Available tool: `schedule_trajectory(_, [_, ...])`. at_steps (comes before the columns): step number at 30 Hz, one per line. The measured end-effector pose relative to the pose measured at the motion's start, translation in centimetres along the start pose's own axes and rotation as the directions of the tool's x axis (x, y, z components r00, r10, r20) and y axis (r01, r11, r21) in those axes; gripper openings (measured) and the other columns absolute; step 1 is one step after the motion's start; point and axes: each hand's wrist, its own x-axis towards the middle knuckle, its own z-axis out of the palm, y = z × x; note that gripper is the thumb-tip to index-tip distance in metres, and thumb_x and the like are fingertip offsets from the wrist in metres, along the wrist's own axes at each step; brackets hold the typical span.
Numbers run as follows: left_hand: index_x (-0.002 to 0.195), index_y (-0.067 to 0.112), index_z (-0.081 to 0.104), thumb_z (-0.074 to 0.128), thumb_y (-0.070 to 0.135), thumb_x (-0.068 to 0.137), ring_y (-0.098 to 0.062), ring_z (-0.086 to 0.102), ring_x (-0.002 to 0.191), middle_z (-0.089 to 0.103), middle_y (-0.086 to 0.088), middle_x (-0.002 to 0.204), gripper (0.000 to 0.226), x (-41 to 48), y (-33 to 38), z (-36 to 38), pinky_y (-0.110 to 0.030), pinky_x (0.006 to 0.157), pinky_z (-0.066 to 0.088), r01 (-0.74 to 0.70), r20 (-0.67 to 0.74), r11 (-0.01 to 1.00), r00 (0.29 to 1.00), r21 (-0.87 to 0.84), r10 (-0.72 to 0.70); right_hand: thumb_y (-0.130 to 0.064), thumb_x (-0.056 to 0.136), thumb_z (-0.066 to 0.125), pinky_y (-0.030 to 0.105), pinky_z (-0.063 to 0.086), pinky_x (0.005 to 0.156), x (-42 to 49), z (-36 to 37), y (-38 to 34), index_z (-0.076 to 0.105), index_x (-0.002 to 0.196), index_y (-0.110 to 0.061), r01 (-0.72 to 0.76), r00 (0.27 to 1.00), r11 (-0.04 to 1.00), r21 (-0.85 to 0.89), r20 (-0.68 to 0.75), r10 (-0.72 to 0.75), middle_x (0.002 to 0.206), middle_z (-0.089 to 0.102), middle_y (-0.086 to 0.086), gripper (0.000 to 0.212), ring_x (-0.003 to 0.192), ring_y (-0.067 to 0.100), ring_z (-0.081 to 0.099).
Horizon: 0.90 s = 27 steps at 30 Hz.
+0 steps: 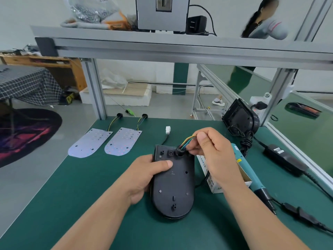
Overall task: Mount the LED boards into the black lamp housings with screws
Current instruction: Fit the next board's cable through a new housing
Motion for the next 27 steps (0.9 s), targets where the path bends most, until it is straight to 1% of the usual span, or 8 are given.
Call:
schedule_trajectory(3, [0.105,0.012,0.079,0.079,0.025,0.076,-0.029,0.077,0.092,0.081,-0.017,0.107,0.031,0.3,-0.2,0.6,-0.044,0.085,0.063,-0.097,-0.105,0.991,0.991,-0.088,0.088,-0.024,0.093,0.053,0.052,0.064,0.083,0.3,-0.8,0.0,0.071,0.096,-0.029,-0.078,0.996,0.994,-0.071,-0.046,0.075,0.091,0.076,-0.001,0.019,0.082,0.02,0.076])
schedule_trajectory(6, [0.101,0.015,0.077,0.081,0.027,0.075,-0.03,0.079,0.09,0.082,-0.013,0.101,0.029,0.2,-0.1,0.6,-0.036,0.071,0.062,-0.185,-0.208,0.979,0.964,-0.082,0.165,-0.038,0.09,0.057,0.046,0.061,0.084,0.0,-1.1,-0.5,0.069,0.113,-0.041,0.024,0.997,0.965,-0.262,-0.059,-0.041,0.107,0.074,-0.018,0.026,0.087,0.015,0.072])
schedule_trajectory(9, [0.104,0.022,0.076,0.081,0.031,0.076,-0.03,0.078,0.098,0.082,-0.005,0.101,0.03,-0.1,0.2,1.1,-0.041,0.082,0.063,-0.264,-0.247,0.965,0.934,0.014,0.259,-0.061,0.097,0.055,0.033,0.055,0.078,-0.6,0.1,-0.8,0.065,0.125,-0.042,0.216,0.972,0.786,-0.579,0.047,-0.232,0.105,0.067,-0.021,0.035,0.086,0.006,0.066])
schedule_trajectory(12, [0.101,0.028,0.076,0.078,0.034,0.078,-0.028,0.076,0.099,0.081,-0.002,0.102,0.024,-0.8,0.6,1.4,-0.047,0.091,0.061,-0.332,-0.261,0.941,0.904,0.066,0.338,-0.062,0.098,0.053,0.034,0.054,0.072,-0.8,0.9,-0.8,0.067,0.123,-0.04,0.28,0.95,0.621,-0.732,0.117,-0.29,0.095,0.064,-0.016,0.036,0.078,0.006,0.059])
schedule_trajectory(15, [0.096,0.024,0.072,0.077,0.037,0.08,-0.031,0.072,0.09,0.076,-0.012,0.1,0.021,-1.4,1.0,1.3,-0.046,0.083,0.058,-0.363,-0.24,0.932,0.903,0.014,0.356,-0.056,0.09,0.06,0.018,0.049,0.074,-0.4,0.0,-0.7,0.067,0.106,-0.041,0.225,0.973,0.746,-0.627,0.108,-0.202,0.091,0.068,-0.021,0.023,0.085,0.003,0.064])
schedule_trajectory(18, [0.112,0.015,0.065,0.075,0.041,0.082,-0.029,0.068,0.098,0.071,-0.021,0.109,0.041,-1.9,1.1,1.5,-0.052,0.09,0.055,-0.308,-0.109,0.934,0.95,-0.182,0.293,-0.049,0.087,0.069,0.008,0.042,0.071,0.3,-1.0,-0.4,0.068,0.103,-0.043,0.129,0.983,0.864,-0.487,0.176,-0.048,0.093,0.07,-0.03,0.017,0.086,-0.004,0.065])
schedule_trajectory(23, [0.119,0.02,0.064,0.075,0.049,0.081,-0.026,0.06,0.102,0.067,-0.009,0.112,0.049,-2.1,0.9,2.4,-0.047,0.087,0.048,-0.236,0.024,0.907,0.965,-0.349,0.26,-0.048,0.083,0.074,0.03,0.057,0.082,1.0,-2.0,0.3,0.071,0.114,-0.049,-0.022,0.975,0.959,-0.284,0.208,0.084,0.096,0.078,-0.013,0.031,0.09,0.008,0.074])
schedule_trajectory(27, [0.128,0.015,0.057,0.076,0.05,0.083,-0.024,0.06,0.105,0.067,-0.009,0.117,0.06,-2.2,0.8,3.0,-0.048,0.09,0.046,-0.27,0.007,0.893,0.956,-0.36,0.292,-0.026,0.087,0.075,0.027,0.059,0.078,0.7,-1.3,0.3,0.08,0.107,-0.039,-0.067,0.981,0.998,-0.02,0.184,0.07,0.088,0.08,0.002,0.025,0.083,0.017,0.077])
